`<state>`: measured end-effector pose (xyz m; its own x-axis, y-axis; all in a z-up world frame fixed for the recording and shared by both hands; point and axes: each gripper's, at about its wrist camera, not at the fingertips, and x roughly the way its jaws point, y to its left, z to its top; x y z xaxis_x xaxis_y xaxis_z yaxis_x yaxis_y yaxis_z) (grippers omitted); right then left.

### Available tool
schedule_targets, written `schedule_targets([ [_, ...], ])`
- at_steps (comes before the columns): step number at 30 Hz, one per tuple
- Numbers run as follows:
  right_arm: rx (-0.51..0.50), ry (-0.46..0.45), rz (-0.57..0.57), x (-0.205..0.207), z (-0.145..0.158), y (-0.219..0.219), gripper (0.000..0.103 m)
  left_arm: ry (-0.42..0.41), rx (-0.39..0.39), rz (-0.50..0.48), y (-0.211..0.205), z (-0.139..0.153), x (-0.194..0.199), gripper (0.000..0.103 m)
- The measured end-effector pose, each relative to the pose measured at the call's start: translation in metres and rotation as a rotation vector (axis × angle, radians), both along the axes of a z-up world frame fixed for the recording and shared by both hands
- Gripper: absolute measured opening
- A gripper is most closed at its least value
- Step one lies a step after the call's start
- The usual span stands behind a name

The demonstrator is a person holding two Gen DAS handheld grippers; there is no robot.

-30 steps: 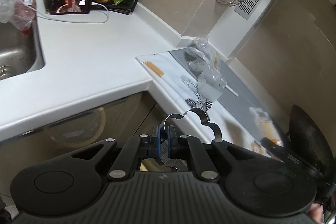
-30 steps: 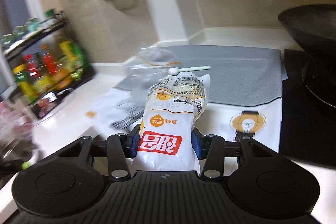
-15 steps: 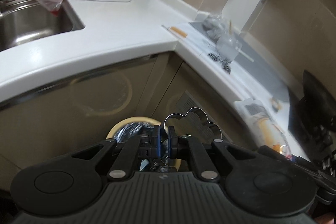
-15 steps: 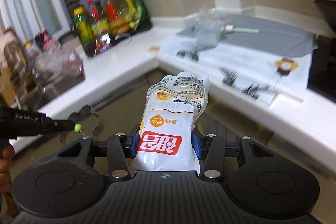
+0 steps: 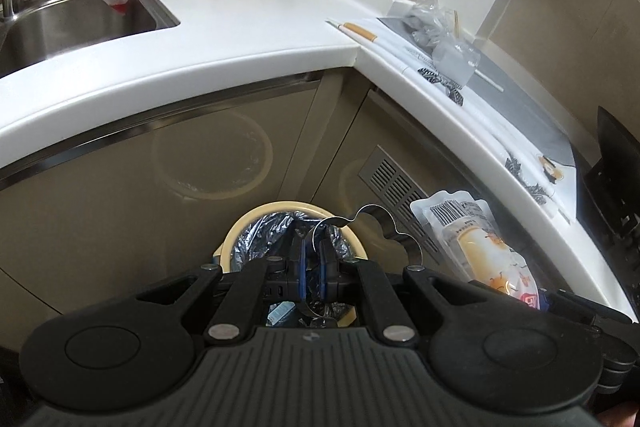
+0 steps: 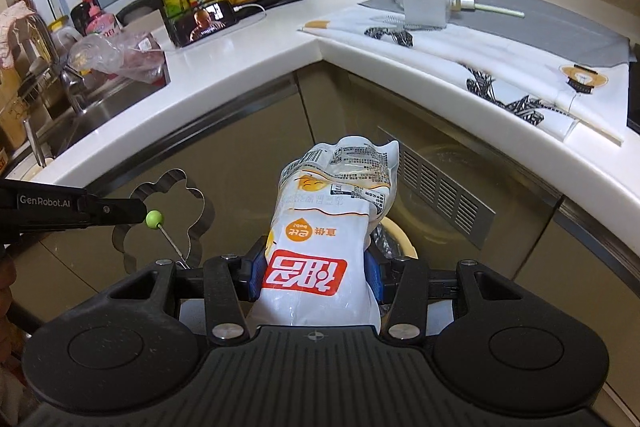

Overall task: Collect trash
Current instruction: 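Carry the pouch and cookie cutter down toward the trash bin with both tools, then lower both tools into the bin and open them to drop pouch and cutter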

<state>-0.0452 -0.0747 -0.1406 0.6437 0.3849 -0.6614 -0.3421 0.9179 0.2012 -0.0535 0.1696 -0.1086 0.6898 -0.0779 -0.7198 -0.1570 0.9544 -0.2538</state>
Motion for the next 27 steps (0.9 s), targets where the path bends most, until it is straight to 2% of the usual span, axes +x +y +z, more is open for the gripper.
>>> schedule_targets([
  [27,-0.071,0.107,-0.012,0.055,-0.045,0.019,0.051,0.083,0.047,-0.004,0.012,-0.038,0.048,0.006],
])
